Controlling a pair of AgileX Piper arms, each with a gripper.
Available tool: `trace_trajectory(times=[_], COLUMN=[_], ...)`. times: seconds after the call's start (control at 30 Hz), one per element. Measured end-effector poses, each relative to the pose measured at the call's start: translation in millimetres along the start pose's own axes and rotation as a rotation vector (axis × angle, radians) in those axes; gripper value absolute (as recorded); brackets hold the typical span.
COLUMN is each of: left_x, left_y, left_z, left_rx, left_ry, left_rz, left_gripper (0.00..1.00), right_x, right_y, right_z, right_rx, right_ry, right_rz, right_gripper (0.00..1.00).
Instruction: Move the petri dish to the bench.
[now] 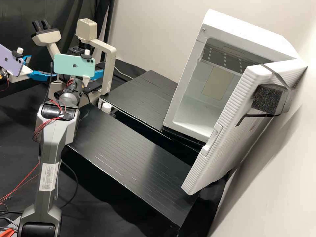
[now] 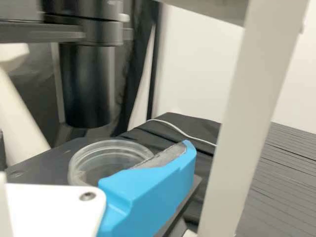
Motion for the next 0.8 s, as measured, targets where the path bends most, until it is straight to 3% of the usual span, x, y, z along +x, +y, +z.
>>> trace_trajectory(times=[0.23,0.47,0.63,0.8], left_x=[0,0,0,0], left_y=[0.0,0.0,0.0,0.0], left_z=[0,0,0,0], left_rx=[0.0,0.0,0.0,0.0], left_ry=[0.0,0.0,0.0,0.0], left_rz=[0.0,0.0,0.0,0.0], left_gripper=[1.0,1.0,1.0,1.0], right_x=[19,29,34,38], right_y=[-17,-25,-29,-31], right_z=[0,6,10,12], right_rx=[-0.019,-0.002,-0.025,-0.006], right_ry=[-0.037,-0.075,-0.087,-0.094], right_rz=[-0.021,-0.057,-0.056,-0.05], right_gripper=[1.0,1.0,1.0,1.0])
